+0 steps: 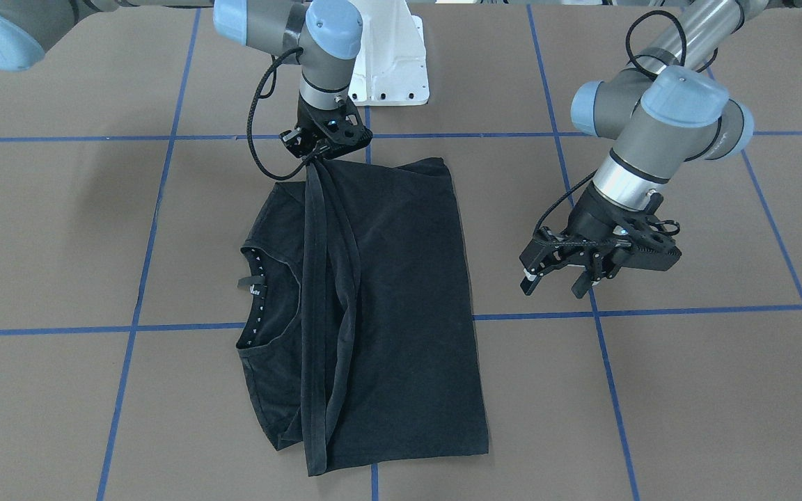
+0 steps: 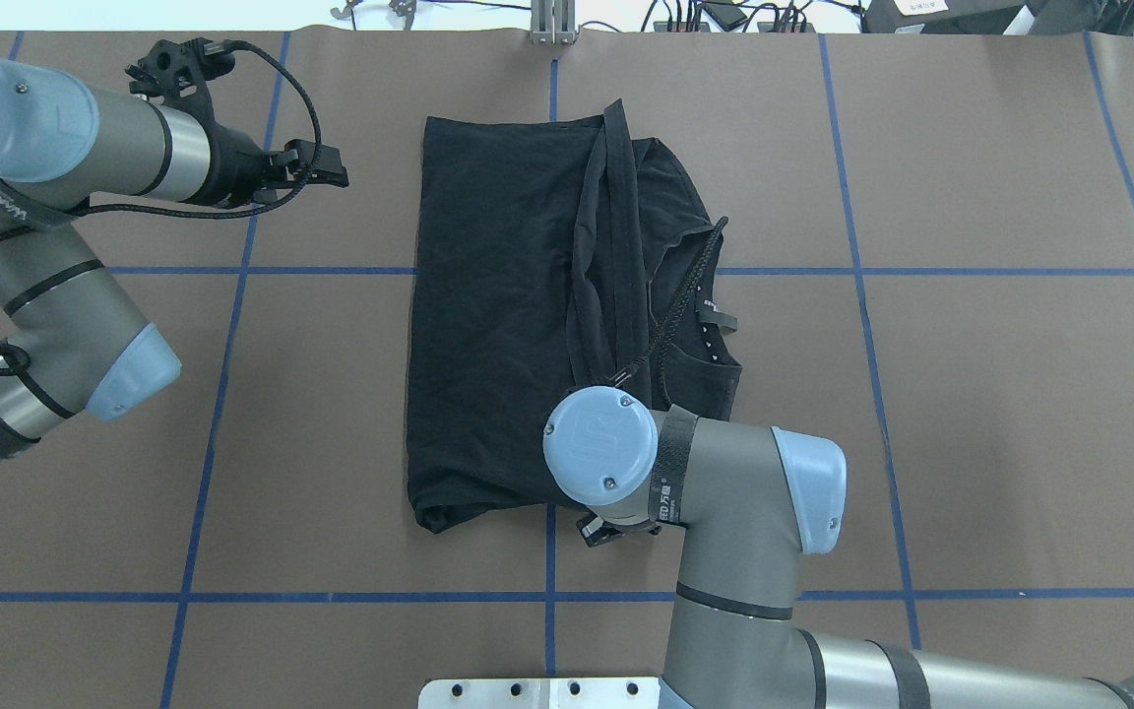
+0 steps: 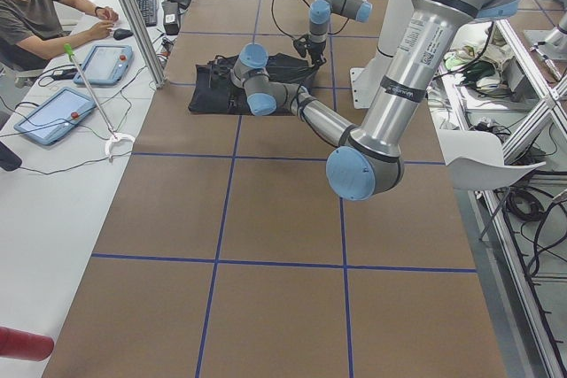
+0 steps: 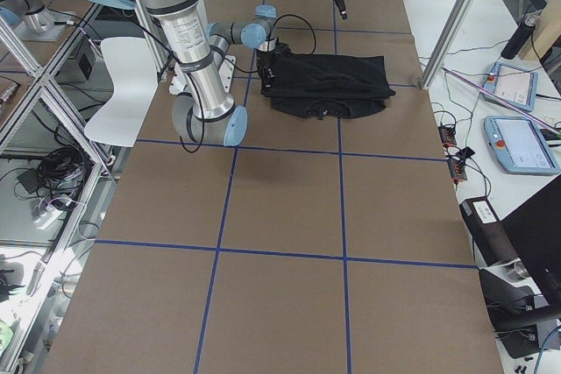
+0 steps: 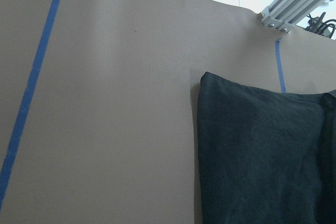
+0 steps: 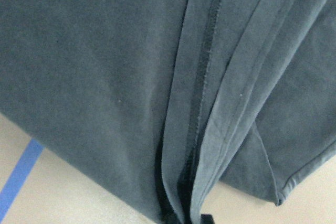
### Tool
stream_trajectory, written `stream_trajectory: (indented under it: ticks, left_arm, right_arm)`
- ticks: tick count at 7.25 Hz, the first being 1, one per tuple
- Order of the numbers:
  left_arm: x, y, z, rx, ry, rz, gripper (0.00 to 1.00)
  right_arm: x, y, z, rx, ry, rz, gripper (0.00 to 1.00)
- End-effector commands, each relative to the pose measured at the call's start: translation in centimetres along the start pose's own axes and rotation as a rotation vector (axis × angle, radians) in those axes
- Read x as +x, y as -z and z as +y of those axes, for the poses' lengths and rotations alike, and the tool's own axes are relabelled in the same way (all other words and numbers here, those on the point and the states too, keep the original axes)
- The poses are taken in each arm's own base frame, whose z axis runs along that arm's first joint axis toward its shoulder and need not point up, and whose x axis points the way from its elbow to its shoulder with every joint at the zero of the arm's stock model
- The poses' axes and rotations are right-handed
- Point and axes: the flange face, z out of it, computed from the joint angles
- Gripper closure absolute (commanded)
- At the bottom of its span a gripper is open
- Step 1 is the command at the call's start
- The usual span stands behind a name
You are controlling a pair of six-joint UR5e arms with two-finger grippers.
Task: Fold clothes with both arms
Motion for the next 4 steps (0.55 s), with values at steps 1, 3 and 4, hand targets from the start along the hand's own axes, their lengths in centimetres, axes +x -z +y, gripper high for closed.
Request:
stream_trajectory:
  ticks: [1,3,4]
  left_arm:
    - [0.0,0.1,-0.1,0.002,0.001,0.002,0.0]
    - [0.4,0.4,0.0,0.003,0.026,0.009,0.0]
    - [0.5,0.6,0.0,0.004,0.029,0.013,0.0]
  right_arm:
    - [0.4,0.1,-0.2,0.0,-0.001,-0.001,1.0]
    - [2.2,1.4,-1.2,-0.006,-0.027,-0.034,1.0]
    - [3.4,1.2,-0.3,-0.011,-0.032,-0.032,1.0]
